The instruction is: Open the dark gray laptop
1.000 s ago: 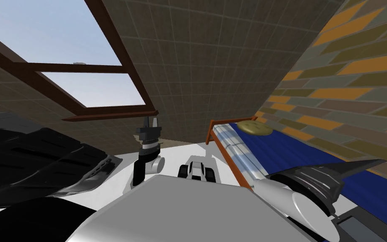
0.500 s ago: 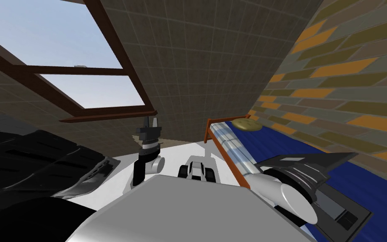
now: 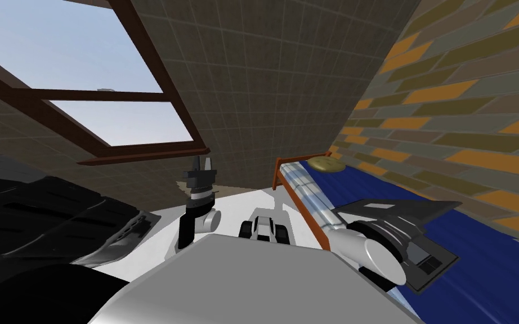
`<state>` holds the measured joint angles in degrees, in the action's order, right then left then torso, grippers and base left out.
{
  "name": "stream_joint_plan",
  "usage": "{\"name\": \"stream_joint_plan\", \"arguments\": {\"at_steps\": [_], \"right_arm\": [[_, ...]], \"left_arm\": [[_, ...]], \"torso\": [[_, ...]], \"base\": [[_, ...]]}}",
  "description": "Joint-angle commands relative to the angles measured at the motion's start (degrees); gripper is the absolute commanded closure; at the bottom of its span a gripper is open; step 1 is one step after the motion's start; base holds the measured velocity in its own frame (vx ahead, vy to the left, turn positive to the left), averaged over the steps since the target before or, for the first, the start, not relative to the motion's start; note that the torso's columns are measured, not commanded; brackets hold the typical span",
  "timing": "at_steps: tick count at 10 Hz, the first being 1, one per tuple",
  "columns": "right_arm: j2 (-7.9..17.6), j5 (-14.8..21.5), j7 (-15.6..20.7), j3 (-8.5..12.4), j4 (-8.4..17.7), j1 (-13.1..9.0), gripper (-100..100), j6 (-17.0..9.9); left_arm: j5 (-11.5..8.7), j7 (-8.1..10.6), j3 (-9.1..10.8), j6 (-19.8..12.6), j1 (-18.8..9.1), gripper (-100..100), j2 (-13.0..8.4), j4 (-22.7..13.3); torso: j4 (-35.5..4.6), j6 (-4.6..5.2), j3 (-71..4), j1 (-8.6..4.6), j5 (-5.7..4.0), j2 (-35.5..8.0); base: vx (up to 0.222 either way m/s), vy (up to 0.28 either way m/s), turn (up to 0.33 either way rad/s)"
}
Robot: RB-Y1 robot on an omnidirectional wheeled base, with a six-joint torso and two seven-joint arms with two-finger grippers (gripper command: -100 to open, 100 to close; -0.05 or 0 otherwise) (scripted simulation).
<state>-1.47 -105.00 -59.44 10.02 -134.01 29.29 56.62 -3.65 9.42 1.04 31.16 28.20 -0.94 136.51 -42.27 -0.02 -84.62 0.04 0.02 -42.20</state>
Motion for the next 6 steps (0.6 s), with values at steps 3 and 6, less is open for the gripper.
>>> {"name": "stream_joint_plan", "arguments": {"at_steps": [3,6], "right_arm": [[-0.27,1.41,-7.01,0.92,4.65,-3.42,100,-2.82],[-0.41,2.08,-11.13,1.27,6.6,-4.73,100,-3.94]], "left_arm": [[0.0,0.0,0.0,0.0,0.0,0,0.0,0.0],[0.0,0.0,0.0,0.0,0.0,0,0.0,0.0]], "torso": [[-0.06,0.0,0.07,0.0,0.05,-0.13],[-0.06,0.04,0.06,0.01,0.06,-0.12]], "base": [[-0.04,0.009,-0.094],[-0.034,0.001,-0.072]]}}
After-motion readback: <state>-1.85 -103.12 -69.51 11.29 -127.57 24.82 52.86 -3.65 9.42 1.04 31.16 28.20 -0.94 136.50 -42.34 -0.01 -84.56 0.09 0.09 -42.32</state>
